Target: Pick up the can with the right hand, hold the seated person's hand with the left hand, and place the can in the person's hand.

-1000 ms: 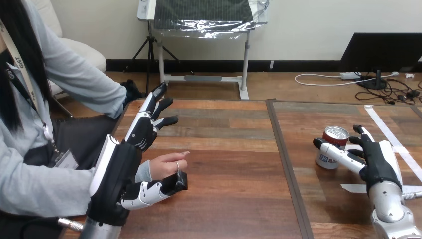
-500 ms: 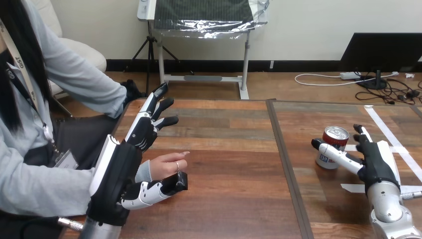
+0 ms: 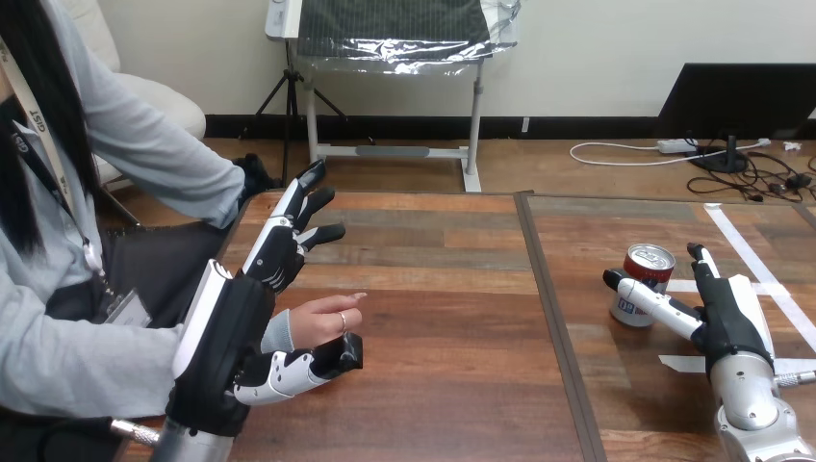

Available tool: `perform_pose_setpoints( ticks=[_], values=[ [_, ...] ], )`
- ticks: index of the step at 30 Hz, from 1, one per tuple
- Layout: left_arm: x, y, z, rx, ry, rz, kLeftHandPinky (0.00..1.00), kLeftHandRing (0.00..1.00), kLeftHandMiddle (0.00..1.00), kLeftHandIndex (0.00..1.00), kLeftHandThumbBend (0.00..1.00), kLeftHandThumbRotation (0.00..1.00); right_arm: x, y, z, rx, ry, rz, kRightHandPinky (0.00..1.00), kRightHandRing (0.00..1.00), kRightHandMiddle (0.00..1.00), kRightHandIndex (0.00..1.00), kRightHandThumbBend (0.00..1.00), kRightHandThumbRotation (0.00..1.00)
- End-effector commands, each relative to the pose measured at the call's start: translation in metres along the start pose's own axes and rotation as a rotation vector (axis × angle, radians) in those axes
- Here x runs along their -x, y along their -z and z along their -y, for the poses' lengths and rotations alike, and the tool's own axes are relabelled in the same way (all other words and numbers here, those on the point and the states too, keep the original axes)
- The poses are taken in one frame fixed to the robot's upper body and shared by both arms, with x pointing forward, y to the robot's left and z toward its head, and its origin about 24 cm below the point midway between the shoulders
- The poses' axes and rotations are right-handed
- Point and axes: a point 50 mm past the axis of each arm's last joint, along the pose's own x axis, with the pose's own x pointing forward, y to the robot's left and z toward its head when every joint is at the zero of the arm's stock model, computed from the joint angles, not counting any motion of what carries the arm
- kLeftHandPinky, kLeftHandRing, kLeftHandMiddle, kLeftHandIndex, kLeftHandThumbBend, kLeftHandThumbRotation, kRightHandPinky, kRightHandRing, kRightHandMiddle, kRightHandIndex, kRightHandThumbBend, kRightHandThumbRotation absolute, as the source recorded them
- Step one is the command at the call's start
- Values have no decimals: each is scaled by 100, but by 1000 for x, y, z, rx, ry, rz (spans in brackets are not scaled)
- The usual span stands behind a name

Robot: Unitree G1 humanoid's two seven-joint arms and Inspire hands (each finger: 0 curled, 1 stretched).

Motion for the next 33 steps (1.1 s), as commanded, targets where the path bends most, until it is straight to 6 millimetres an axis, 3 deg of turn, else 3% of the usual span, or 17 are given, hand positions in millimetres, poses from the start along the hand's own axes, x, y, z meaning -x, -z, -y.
perform_pose_setpoints(
  ticks=[1,33],
  values=[
    [-19,-6,-11,-19,-13,78,83,95,99,96,100,67,-13,-43,3,-16,26,126,96,100,100,100,100,60],
    [-19,-5,-13,-8,-11,77,83,94,98,96,100,65,-15,-50,3,-5,34,146,100,100,100,100,100,61]
  ],
)
